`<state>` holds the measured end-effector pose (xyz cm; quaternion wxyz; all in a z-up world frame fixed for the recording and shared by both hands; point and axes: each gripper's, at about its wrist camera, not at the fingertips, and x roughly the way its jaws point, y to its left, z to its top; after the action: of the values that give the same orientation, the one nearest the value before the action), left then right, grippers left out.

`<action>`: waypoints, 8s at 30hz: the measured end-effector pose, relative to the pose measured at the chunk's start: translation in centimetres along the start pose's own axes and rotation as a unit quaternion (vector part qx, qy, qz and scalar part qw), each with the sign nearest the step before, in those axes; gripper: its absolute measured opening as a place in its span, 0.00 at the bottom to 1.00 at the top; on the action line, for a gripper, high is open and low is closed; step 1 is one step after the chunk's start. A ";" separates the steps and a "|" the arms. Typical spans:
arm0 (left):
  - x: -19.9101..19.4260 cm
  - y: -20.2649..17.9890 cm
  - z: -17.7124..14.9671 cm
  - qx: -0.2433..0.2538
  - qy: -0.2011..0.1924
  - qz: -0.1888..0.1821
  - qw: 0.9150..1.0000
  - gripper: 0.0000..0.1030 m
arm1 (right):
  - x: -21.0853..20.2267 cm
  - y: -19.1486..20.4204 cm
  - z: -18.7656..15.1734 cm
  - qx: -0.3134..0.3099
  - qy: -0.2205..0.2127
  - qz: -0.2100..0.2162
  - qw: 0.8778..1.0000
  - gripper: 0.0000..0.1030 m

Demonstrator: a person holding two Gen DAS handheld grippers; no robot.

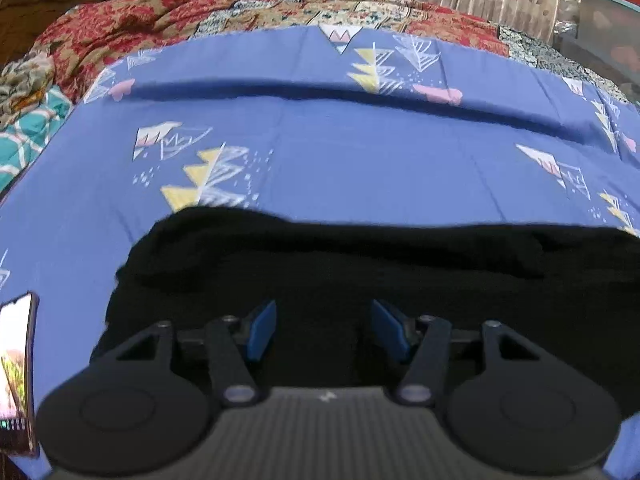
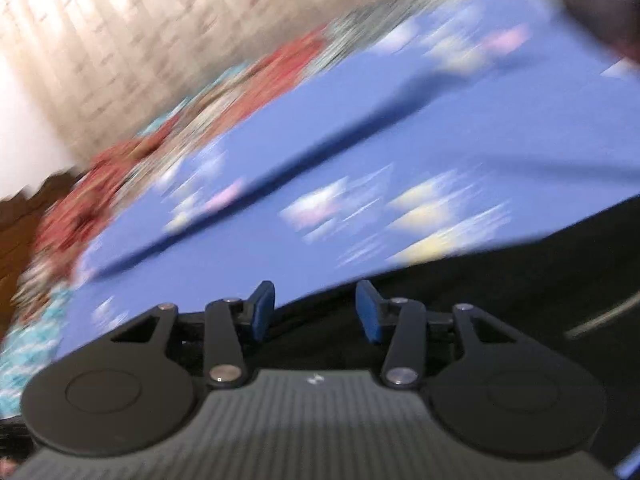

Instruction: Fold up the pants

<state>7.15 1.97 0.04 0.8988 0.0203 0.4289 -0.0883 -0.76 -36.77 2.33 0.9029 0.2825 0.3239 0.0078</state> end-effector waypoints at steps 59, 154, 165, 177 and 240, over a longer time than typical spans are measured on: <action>-0.8 7.6 -2.4 -0.067 -0.031 -0.007 0.997 0.55 | 8.8 13.1 -6.0 -0.189 0.157 0.049 0.968 0.41; -1.7 0.3 -6.2 -0.002 0.029 -0.105 0.994 0.72 | 3.7 7.5 -12.9 -0.121 0.063 -0.051 0.989 0.60; -4.0 0.9 -5.2 -0.014 0.012 -0.134 0.991 0.72 | 4.0 8.0 -11.0 -0.138 0.026 -0.064 0.988 0.57; -3.4 0.2 -4.9 -0.006 0.029 -0.122 0.992 0.72 | 3.1 4.1 -11.6 -0.070 0.049 -0.034 0.996 0.56; -0.7 -9.6 -1.3 0.002 0.105 -0.224 0.969 0.27 | -8.3 3.5 -11.3 -0.361 0.004 -0.060 0.930 0.61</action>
<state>4.04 -7.28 0.13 0.8057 -0.0650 0.5147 -0.2858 -13.36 -29.76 1.88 0.9413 -0.0830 0.3195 0.0712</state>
